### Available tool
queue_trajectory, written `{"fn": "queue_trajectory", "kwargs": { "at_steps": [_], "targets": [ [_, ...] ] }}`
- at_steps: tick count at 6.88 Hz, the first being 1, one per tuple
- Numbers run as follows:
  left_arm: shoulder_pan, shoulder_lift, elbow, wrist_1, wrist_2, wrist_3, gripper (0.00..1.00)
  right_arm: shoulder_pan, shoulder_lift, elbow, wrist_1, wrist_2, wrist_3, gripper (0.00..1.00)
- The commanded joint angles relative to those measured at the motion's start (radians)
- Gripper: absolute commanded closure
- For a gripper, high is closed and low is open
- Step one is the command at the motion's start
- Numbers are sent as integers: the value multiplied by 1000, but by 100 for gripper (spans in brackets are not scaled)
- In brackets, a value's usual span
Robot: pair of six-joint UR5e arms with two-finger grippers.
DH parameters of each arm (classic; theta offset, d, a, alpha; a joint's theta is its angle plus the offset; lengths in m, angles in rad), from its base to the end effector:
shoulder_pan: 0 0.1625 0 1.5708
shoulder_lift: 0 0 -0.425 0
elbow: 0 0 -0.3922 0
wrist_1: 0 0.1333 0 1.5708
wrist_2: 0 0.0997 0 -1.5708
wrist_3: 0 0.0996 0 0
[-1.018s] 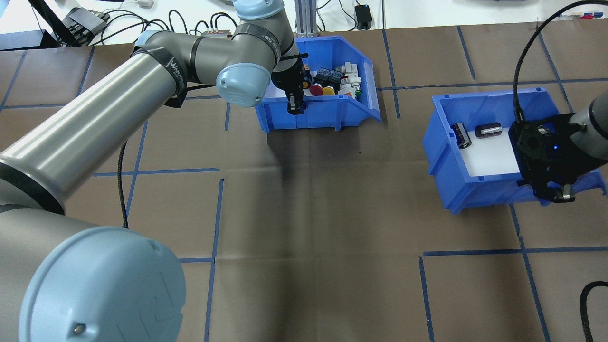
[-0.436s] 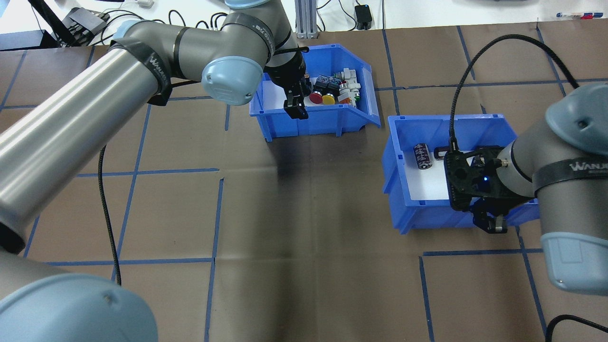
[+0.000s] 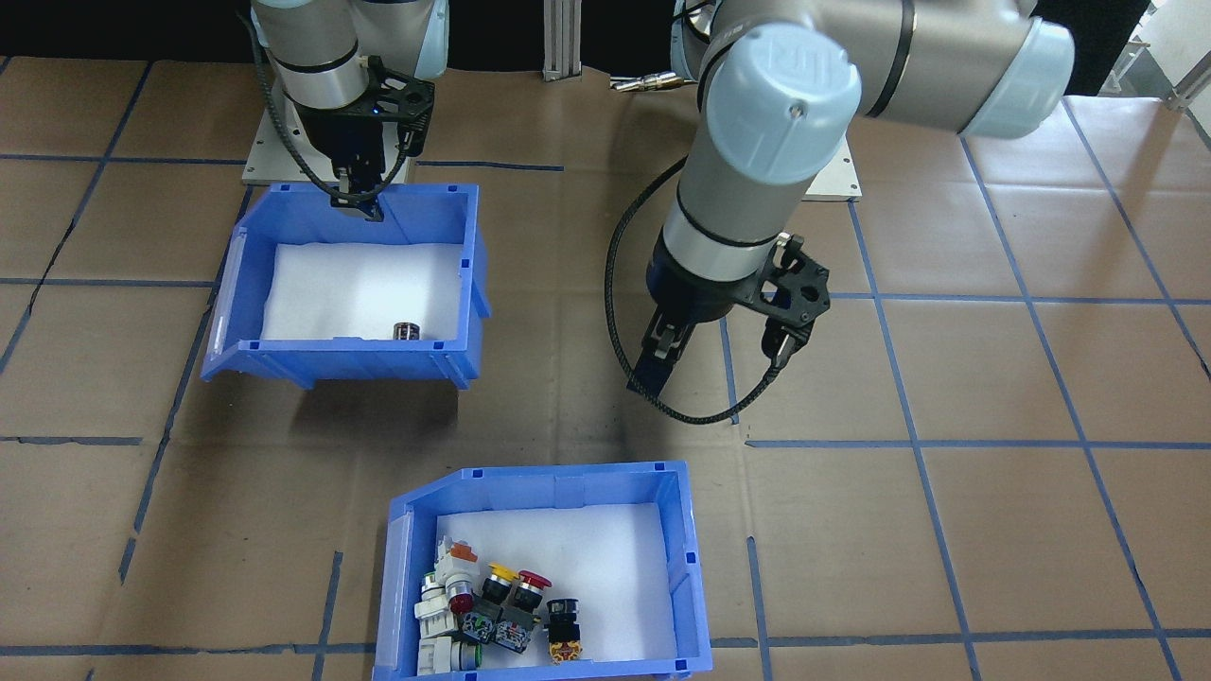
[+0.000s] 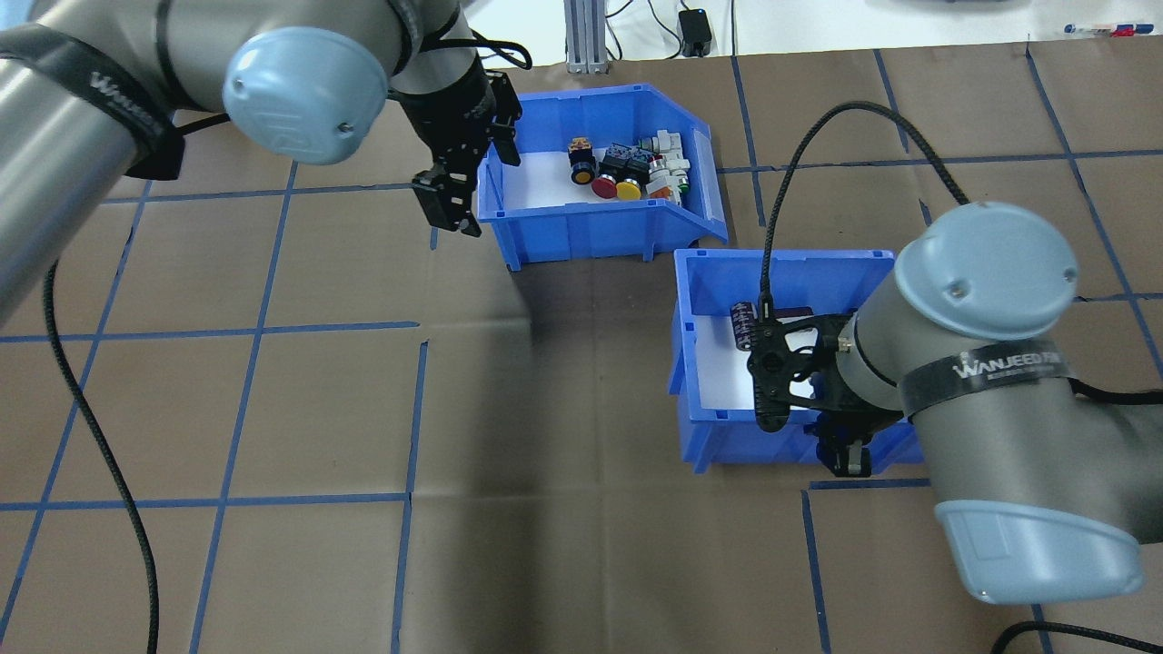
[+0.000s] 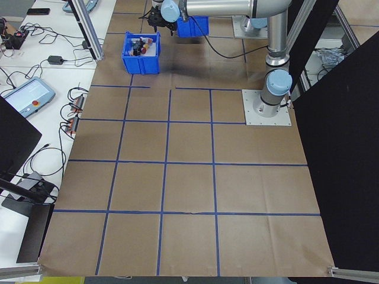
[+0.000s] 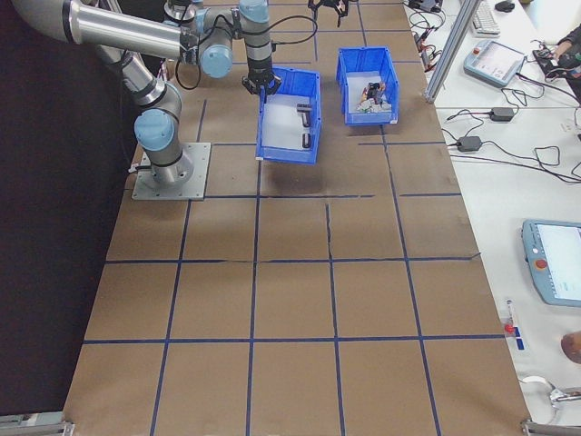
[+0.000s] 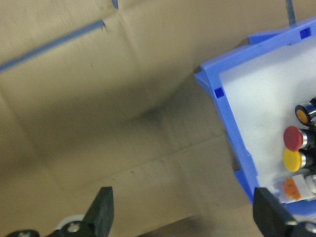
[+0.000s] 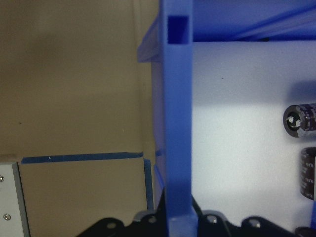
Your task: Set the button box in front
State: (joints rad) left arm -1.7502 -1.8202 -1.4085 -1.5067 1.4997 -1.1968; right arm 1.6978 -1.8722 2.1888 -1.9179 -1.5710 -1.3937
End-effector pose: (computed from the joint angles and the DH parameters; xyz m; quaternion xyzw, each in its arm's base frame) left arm -0.2439 -0.5584 0.4386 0.4871 -0.8726 -0.0315 0.0201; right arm 0.1764 -0.3295 0.3497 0.6891 -0.7245 0.0122 0.0091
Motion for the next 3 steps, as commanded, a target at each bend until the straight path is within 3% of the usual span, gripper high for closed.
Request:
{"fn": "queue_trajectory", "kwargs": {
  "at_steps": [1,2,3],
  "targets": [
    [41,99,-7,-95,128,521,1,158,65,0,-77,-15,134,97],
    [41,131,-24,-86,204,809,1,221,96,0,-119,-38,168,97],
    [44,171,-46,-76,205,970,1,277,131,-1,-166,-40,223,97]
  ]
}}
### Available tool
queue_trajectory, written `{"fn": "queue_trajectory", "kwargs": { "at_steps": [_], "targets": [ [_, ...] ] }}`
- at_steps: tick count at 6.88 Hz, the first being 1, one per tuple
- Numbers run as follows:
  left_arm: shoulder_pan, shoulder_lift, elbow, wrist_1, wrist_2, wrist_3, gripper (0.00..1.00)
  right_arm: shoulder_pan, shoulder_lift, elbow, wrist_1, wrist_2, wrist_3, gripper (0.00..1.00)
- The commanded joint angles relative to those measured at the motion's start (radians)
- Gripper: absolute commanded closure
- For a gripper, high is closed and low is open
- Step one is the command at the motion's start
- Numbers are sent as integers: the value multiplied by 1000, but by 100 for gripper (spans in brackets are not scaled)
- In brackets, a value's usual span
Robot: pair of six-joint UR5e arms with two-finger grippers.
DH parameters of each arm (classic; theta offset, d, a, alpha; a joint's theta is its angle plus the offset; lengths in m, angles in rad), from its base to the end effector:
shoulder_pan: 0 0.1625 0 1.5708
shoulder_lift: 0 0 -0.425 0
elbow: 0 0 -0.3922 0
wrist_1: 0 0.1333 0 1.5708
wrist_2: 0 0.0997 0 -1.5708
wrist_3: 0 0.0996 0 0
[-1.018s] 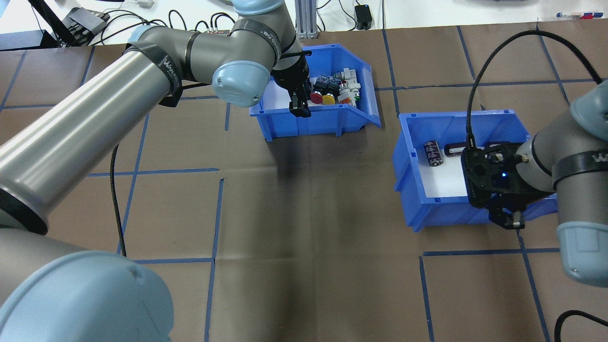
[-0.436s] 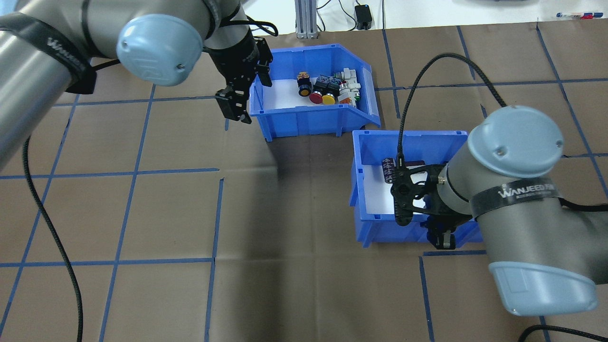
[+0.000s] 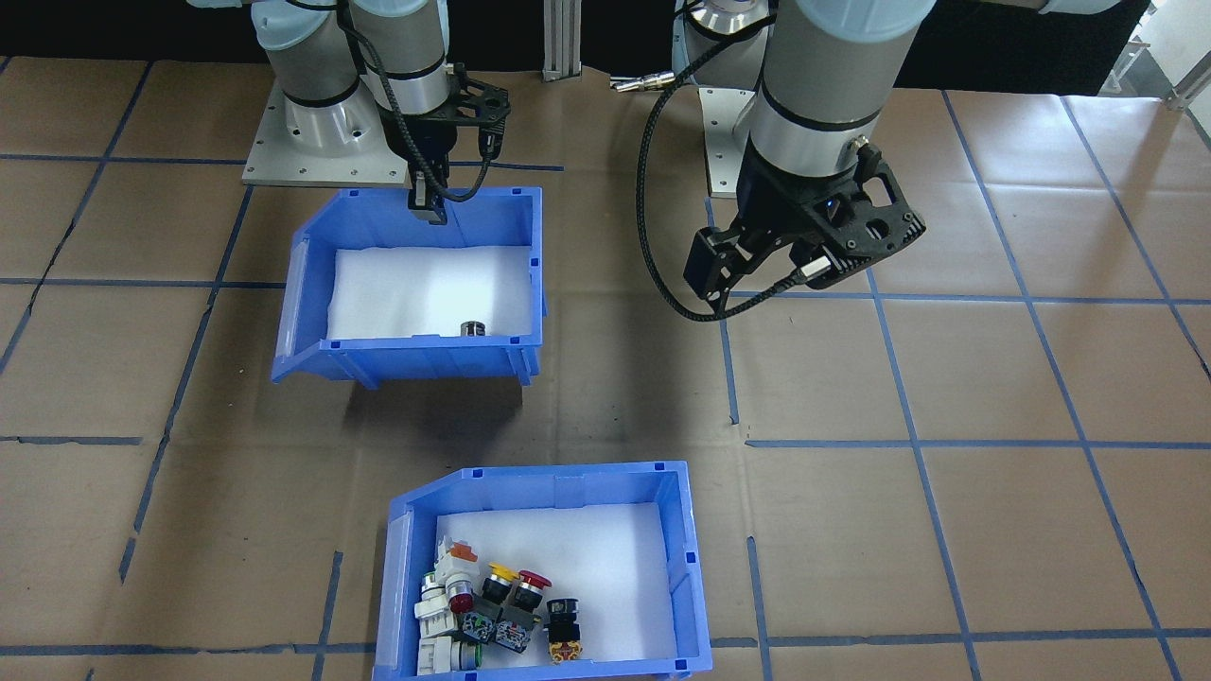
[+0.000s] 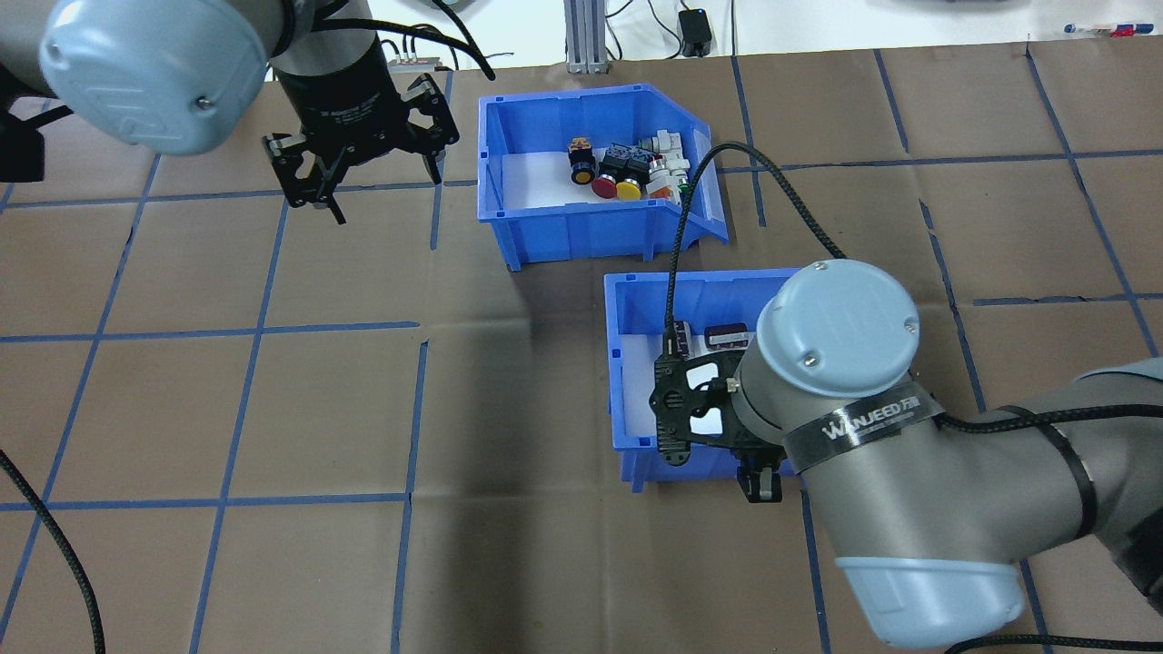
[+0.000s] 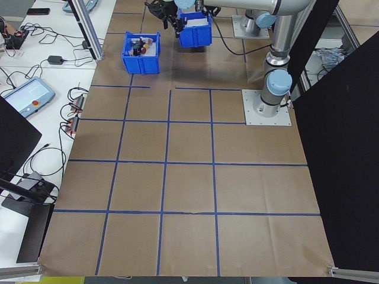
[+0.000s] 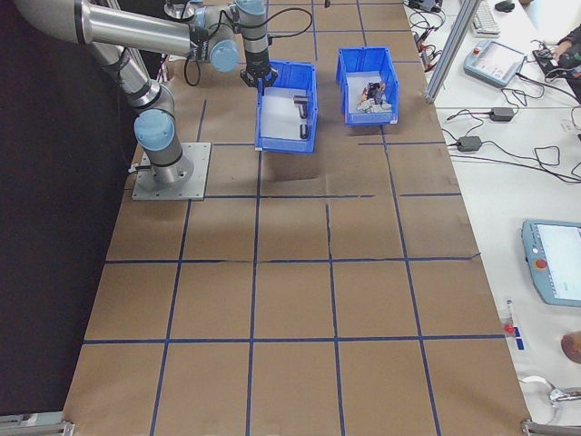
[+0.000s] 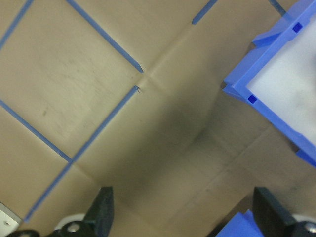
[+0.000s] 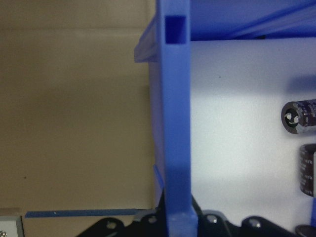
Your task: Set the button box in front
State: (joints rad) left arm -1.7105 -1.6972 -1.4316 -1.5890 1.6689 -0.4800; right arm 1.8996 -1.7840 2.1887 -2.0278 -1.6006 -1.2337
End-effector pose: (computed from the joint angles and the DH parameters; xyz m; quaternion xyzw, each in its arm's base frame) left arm -0.1982 -0.5224 0.4895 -0.1690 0.9844 -0.0124 0.0475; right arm 0.2446 -0.3132 0.3292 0.7036 -0.7100 0.0170 0.0248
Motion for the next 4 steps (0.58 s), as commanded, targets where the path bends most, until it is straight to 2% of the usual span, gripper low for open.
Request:
{"fn": "queue_trajectory", "kwargs": {
  "at_steps": [1,2,4],
  "targets": [
    [3,100,-56,4,35,305,1,120,84,-1,-105,-13,110,97],
    [6,131,-93,4,40,334,1,166,112,-1,-141,-31,153,97],
    [11,131,-115,17,-13,495,0,208,146,0,-186,-32,213,97]
  ]
}}
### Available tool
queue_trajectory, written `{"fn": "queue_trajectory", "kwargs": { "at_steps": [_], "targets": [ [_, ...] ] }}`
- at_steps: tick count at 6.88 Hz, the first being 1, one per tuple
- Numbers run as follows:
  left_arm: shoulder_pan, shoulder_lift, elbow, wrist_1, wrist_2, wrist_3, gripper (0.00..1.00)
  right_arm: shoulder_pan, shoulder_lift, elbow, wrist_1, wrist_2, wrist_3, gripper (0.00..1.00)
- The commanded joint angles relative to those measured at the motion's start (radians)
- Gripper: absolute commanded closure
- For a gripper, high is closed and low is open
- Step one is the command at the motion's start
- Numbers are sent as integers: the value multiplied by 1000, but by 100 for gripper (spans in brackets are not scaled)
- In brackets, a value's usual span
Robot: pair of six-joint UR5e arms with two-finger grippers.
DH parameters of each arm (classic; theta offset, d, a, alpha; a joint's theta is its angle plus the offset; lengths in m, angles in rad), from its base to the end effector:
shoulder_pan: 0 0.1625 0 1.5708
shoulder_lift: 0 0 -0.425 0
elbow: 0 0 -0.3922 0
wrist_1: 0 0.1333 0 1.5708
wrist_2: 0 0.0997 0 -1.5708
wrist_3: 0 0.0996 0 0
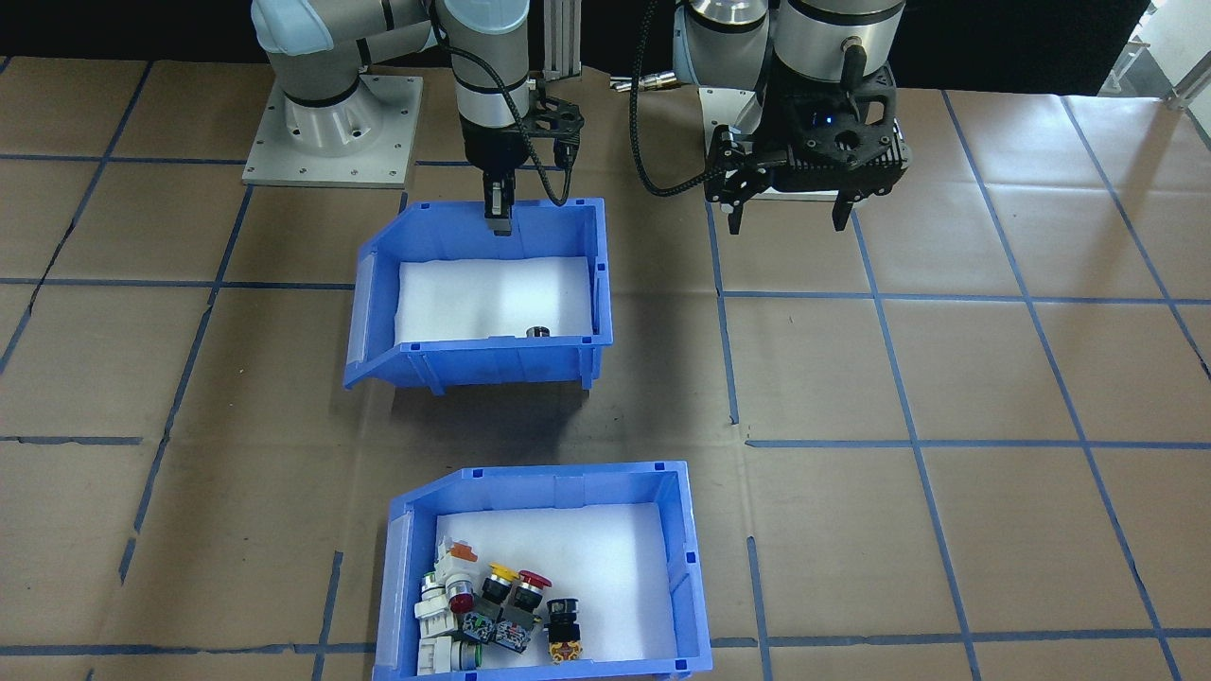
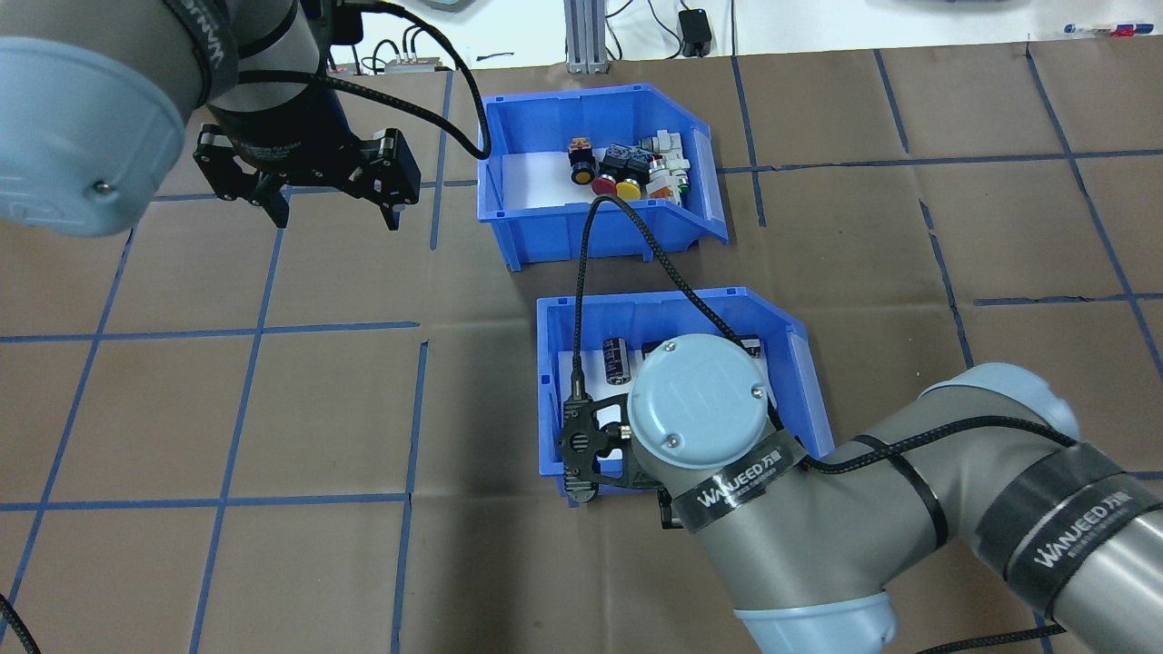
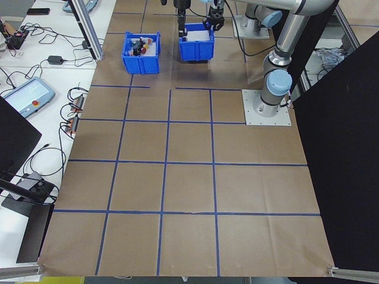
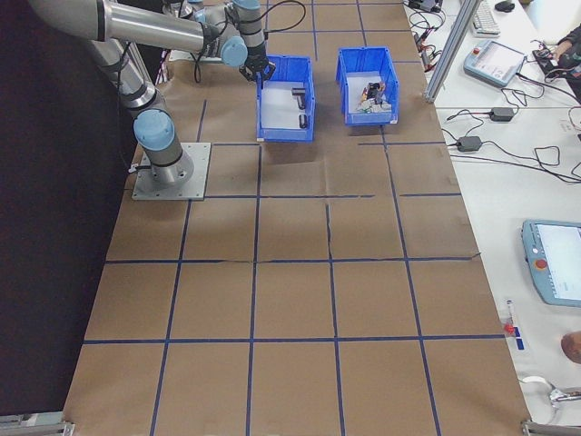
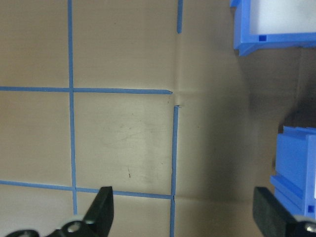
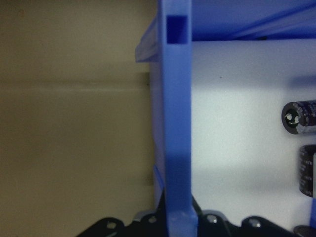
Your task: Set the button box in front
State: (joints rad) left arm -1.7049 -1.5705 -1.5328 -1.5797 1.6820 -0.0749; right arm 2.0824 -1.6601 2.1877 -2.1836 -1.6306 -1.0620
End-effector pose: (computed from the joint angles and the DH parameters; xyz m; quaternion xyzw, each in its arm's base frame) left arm -0.1872 -0.4736 0.5065 0.0287 0.9979 -0.0204 0.0537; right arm 0.3112 -0.2941 0.2978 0.7062 -0.7061 0.0328 0.0403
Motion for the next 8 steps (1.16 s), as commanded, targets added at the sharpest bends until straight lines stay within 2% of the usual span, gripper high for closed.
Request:
{"fn": "queue_trajectory", "kwargs": {
  "at_steps": [1,2,3,4,5,7,8],
  "targets": [
    [22,-6,-15,33,-92,127,0,48,32,1,-34,-2,48,97],
    [49,-3,-15,30,-119,197,0,63,42,1,-39,-3,54,97],
    [65,0,-41,33,-117,219,0,65,43,1,-39,-3,54,95],
    [68,24,-81,68,-107,222,0,64,46,0,-44,0,53,45],
    [80,27,-92,72,-107,231,0,64,48,-5,-42,0,59,0],
    [90,46,-93,72,-102,236,0,44,43,-22,-36,-2,60,0],
    [120,55,-93,63,-101,238,0,27,42,-67,-21,-2,69,0]
  ]
}}
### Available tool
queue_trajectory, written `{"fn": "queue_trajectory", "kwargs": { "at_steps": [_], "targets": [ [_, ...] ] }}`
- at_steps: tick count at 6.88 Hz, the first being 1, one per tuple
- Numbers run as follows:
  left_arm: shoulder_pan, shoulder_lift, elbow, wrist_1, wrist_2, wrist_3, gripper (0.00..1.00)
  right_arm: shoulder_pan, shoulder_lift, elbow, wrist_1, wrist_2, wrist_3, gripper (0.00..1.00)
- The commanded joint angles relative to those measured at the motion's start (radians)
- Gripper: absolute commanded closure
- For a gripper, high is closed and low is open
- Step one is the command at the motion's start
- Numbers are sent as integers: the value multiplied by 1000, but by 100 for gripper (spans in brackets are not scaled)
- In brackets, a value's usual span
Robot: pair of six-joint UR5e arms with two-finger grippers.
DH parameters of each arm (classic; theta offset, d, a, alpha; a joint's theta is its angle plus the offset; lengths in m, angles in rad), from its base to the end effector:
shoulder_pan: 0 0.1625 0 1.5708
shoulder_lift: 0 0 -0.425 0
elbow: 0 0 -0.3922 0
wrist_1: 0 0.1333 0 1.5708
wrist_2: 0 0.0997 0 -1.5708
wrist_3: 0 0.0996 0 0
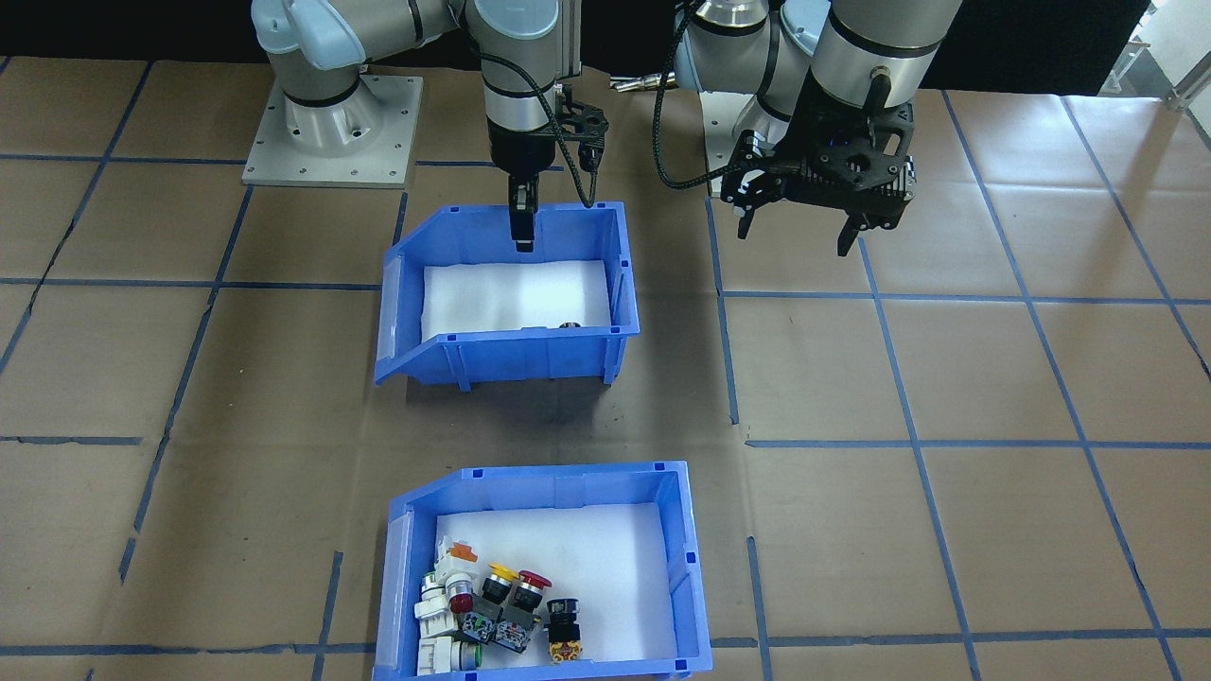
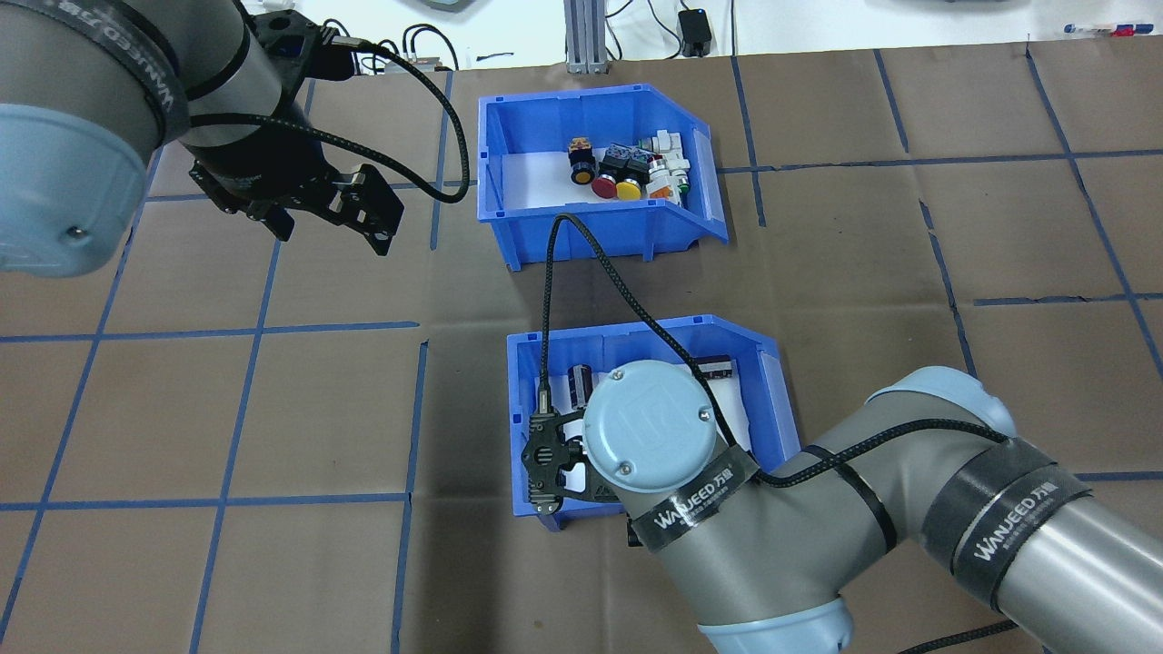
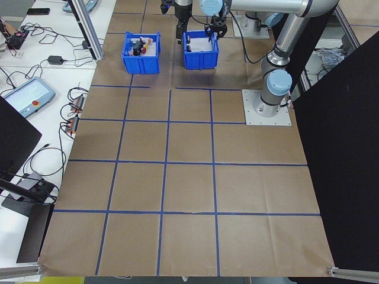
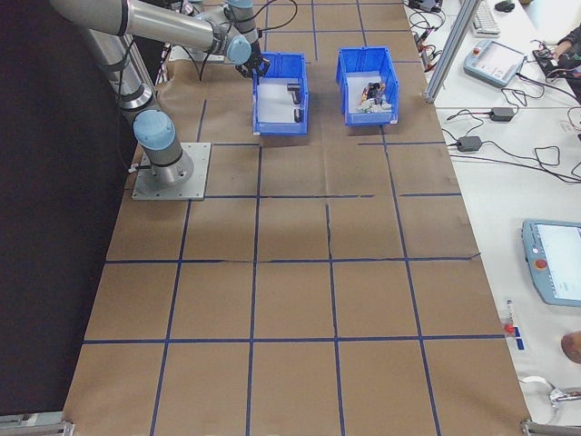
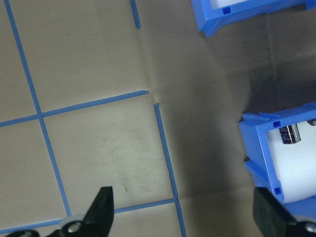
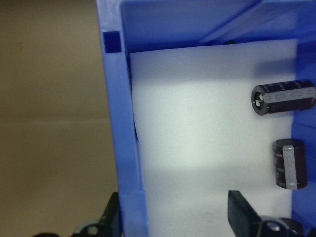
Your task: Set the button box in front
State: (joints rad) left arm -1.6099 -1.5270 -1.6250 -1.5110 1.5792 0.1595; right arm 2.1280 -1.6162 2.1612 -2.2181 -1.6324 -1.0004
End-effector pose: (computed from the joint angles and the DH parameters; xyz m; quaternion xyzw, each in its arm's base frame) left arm -0.1511 -0.4725 0.4885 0.0990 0.9948 -0.0244 0.0057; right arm 0.3329 -0.2938 0.2950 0.7001 -0.7116 0.0431 0.0412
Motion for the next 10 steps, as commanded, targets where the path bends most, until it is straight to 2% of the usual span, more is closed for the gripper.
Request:
{"fn": "queue_trajectory", "kwargs": {
  "at_steps": [1,2,3,5,6,8,9,10],
  "targets": [
    [45,11,-4,-3,1,26,0,-43,-10,-94,91,2,9,0],
    [44,11,-9,0,1,32,0,-93,-36,-148,207,3,13,0],
    [42,11,-7,0,-1,29,0,-171,-75,-179,289,11,10,0],
    [42,11,-9,0,-1,28,0,-262,-128,-188,317,11,8,0],
    [42,11,-9,0,-1,28,0,-342,-136,-217,337,11,11,0],
    [42,11,-9,0,-2,23,0,-558,-134,-323,441,14,73,0],
    [42,11,-7,2,-2,23,0,-653,-131,-358,439,34,121,0],
    [42,13,-9,2,-2,21,0,-690,-108,-365,424,130,361,0]
  ]
}}
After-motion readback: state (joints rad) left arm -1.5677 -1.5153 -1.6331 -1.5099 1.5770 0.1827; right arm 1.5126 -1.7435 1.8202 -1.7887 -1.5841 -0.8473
